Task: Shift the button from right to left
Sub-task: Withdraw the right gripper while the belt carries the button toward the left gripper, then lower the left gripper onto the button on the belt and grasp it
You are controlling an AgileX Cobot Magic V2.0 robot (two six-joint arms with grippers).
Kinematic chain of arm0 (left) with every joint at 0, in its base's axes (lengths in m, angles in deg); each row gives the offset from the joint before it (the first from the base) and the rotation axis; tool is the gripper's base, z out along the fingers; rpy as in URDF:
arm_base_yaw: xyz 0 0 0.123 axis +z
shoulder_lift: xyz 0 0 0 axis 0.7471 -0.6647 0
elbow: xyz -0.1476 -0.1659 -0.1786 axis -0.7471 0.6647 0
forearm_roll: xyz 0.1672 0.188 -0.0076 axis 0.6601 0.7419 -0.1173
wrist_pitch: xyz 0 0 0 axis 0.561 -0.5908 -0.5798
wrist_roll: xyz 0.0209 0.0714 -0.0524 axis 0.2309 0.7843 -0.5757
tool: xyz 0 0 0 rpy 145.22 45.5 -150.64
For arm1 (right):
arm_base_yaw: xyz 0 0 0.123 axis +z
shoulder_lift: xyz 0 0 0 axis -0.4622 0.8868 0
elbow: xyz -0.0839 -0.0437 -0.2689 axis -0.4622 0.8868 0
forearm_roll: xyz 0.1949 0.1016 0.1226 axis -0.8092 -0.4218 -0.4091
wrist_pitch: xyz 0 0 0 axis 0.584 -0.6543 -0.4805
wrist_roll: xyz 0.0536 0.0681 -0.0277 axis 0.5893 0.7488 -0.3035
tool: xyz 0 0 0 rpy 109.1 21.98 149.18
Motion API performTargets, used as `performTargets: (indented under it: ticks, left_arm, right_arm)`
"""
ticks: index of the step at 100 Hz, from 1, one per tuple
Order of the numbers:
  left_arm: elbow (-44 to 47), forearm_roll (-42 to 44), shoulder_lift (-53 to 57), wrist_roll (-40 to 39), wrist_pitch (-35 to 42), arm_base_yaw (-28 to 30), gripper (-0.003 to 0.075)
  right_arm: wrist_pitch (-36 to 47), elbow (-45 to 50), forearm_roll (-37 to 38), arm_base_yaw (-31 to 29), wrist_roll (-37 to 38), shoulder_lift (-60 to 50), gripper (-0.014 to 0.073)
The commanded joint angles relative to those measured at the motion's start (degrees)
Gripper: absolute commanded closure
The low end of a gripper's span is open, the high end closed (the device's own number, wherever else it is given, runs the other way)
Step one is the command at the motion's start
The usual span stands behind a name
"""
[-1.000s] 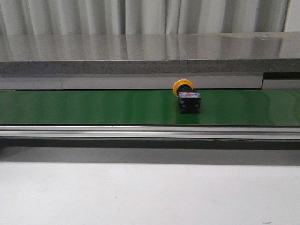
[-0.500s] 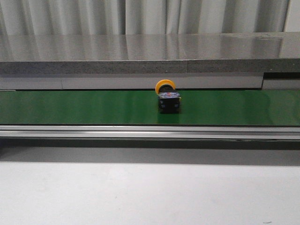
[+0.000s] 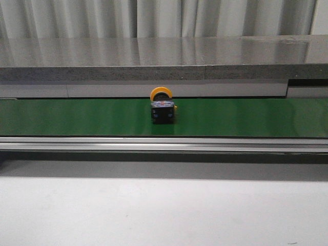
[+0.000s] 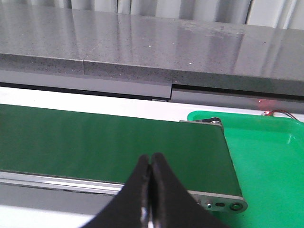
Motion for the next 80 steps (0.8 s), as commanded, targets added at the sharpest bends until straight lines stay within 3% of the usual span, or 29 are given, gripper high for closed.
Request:
performTargets:
  ticks: [1, 6, 17, 32, 55, 80]
  left_arm:
    - [-3.6, -0.9, -4.0, 0.0, 6.0, 0.1, 0.0094]
    - [-4.4, -0.9, -6.4, 0.0, 6.9, 0.1, 0.0065]
    - [-7.1, -1.8, -11.6, 0.0, 6.0, -0.3, 0.0078]
    - [-12.3, -2.1, -18.2, 0.0, 2.1, -5.3, 0.0103]
    - [-23.2, -2.1, -30.0, -1.2, -7.5, -14.1, 0.0103]
    - [-34.3, -2.1, -40.8, -4.3, -18.4, -19.8, 0.0103]
  right_arm:
    - [4.7, -1.5, 0.0, 0.0, -0.2, 0.4, 0.0661]
    - [4.7, -1.5, 0.0, 0.0, -0.2, 0.4, 0.0661]
    - [4.7, -1.5, 0.0, 0.0, -0.2, 0.4, 0.0661]
    - [4.7, -1.5, 0.0, 0.0, -0.2, 0.4, 0.0661]
    - [4.7, -1.5, 0.0, 0.0, -0.2, 0.4, 0.0661]
    - [4.7, -1.5, 0.0, 0.0, -0.2, 0.4, 0.0661]
